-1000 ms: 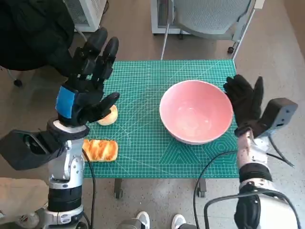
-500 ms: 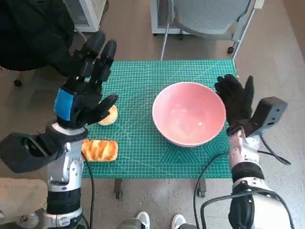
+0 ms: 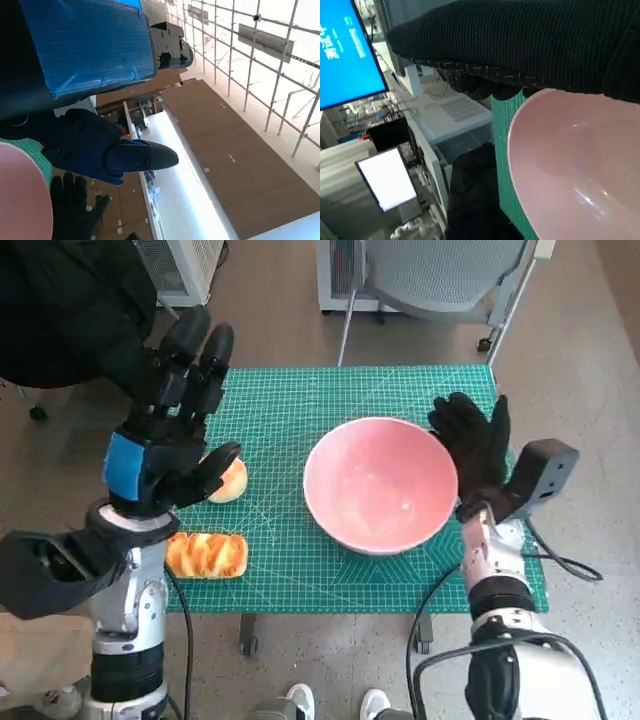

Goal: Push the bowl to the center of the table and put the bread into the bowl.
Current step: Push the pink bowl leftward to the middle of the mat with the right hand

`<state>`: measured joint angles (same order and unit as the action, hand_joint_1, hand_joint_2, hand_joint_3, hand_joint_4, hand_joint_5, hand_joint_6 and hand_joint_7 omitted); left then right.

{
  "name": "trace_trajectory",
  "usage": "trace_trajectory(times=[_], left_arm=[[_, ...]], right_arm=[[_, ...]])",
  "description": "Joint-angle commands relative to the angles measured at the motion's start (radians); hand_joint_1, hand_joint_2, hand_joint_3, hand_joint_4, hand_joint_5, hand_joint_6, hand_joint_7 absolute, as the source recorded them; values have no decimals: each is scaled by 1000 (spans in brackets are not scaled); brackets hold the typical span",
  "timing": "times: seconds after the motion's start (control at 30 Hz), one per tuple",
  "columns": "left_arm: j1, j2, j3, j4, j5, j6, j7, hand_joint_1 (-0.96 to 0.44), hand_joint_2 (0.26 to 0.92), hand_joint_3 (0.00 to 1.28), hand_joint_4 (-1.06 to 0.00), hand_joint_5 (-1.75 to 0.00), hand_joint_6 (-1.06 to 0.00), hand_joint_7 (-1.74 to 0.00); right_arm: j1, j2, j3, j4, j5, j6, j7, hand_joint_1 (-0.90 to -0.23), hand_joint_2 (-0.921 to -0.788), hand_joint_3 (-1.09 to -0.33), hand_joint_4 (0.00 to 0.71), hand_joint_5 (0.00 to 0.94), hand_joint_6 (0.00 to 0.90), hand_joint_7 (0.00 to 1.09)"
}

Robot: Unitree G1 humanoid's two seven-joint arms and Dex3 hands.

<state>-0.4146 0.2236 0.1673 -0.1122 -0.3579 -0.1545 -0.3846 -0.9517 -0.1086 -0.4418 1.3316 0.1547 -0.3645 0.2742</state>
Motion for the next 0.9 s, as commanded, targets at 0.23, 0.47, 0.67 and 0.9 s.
trace_trajectory(times=[0.23,0.47,0.67,0.9], left_arm=[[22,13,9,-35,15,8,25,-477,918,373,-17,0,1,-349],[36,16,12,-49,18,10,41,-474,917,383,-18,0,1,-348],[46,16,14,-60,17,13,50,-475,914,389,-18,-1,1,-350],[60,18,16,-76,15,18,59,-476,910,396,-23,-3,1,-363]], right_arm=[[-20,38,33,8,-13,8,8,-678,-921,-952,478,0,538,52],[-41,69,46,9,-14,11,-3,-698,-921,-956,484,4,537,51],[-51,82,50,10,-10,17,0,-703,-921,-956,485,4,550,59],[-60,90,53,11,-8,25,3,-705,-921,-943,478,1,551,61]])
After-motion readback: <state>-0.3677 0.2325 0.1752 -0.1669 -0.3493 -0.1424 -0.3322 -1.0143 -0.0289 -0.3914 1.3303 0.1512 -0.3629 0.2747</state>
